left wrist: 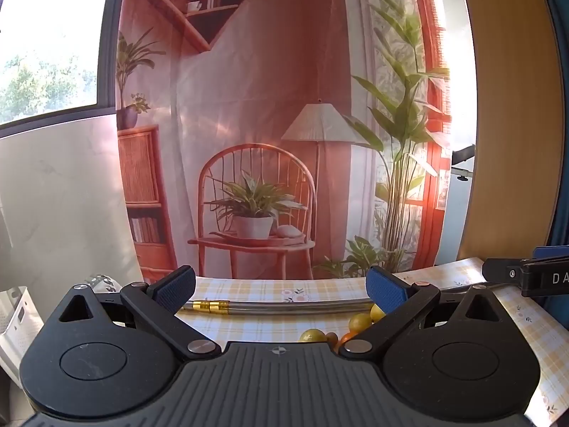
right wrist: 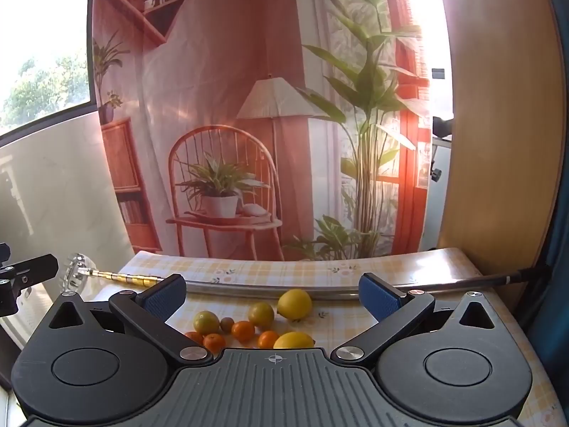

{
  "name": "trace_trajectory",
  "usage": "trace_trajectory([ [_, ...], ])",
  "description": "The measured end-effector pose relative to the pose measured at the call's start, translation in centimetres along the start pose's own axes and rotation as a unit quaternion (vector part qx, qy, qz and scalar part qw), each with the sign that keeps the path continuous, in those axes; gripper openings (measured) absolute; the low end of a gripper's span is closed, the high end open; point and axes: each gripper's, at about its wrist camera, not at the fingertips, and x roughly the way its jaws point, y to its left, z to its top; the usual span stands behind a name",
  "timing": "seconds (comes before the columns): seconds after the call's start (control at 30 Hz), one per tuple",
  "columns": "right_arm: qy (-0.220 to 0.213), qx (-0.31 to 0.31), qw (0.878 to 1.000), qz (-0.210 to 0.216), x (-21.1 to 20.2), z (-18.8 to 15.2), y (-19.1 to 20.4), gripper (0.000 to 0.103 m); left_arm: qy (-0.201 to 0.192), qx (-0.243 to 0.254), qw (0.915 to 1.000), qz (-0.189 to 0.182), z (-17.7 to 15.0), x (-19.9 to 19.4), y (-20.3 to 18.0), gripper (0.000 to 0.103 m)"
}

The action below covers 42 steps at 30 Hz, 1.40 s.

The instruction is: Organize fruits

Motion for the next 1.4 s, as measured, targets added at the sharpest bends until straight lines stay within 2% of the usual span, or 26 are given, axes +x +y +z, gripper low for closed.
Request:
trace_trajectory([
  [1.4,0.002,0.007,1.0,0.01,0.05,-0.2,-0.37,0.103,0.0,-0.001,1.0,0.002,0.08,-0.03,0.1,0.103],
])
